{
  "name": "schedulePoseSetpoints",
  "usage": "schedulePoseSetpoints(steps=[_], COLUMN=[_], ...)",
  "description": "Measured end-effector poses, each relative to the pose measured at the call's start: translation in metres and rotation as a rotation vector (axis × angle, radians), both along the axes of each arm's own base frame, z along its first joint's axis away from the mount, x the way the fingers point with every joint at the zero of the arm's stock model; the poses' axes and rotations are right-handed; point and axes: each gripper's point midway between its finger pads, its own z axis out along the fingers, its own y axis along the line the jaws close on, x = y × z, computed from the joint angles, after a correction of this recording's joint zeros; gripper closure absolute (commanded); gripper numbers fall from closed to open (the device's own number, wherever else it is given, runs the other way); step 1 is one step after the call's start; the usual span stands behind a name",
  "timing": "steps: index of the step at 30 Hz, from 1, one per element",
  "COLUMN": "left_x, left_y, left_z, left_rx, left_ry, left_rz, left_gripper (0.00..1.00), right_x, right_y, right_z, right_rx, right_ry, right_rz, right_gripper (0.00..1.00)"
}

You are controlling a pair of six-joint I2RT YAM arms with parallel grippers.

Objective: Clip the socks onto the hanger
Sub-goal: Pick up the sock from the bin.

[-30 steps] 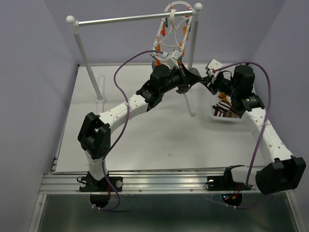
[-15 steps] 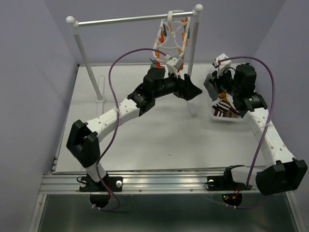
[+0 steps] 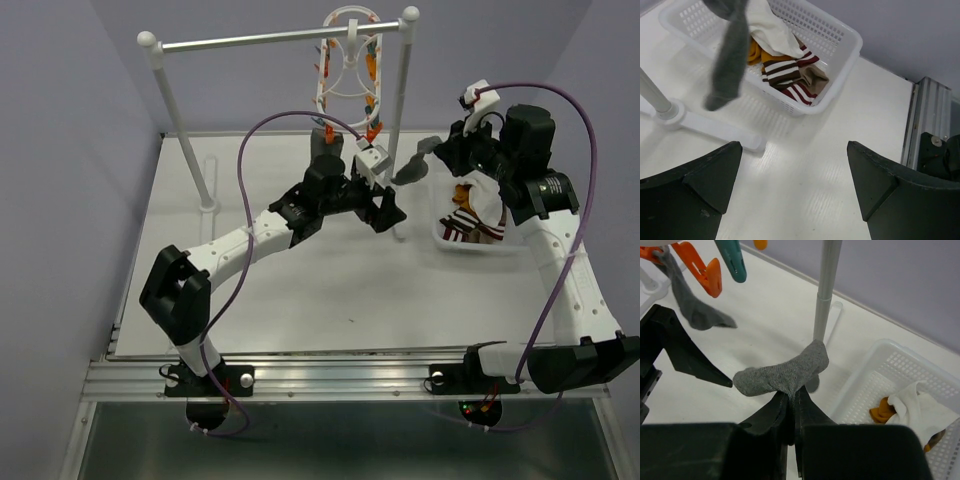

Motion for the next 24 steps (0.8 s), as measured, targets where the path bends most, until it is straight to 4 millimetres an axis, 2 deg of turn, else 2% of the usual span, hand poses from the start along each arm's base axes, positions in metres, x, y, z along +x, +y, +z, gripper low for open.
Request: schedulePoseSetpoints(steps=[11,18,24], left_x=[0.014,0.013,0.025], left_y=[0.005,-0.015,-0.028], left_z=[-0.003,0.005,0.002], left_rx=[0.083,0.065,0.076], left_ry=[-0.192,-0.229,-0.252], left_rz=[-0.007,-0.109,-0.109], left_gripper=[0.01,0.01,0.01], right_x=[-0.016,-0.030,-0.042], right_y=[0.010,0.015,0.023], right_z=[-0.011,0.000,0.011], right_rx=[0.036,0.053,0.073], right_ry=[0.083,0.058,0.033], right_rz=[0.053,0.097,0.160], right_gripper=[0.99,0.99,0.99])
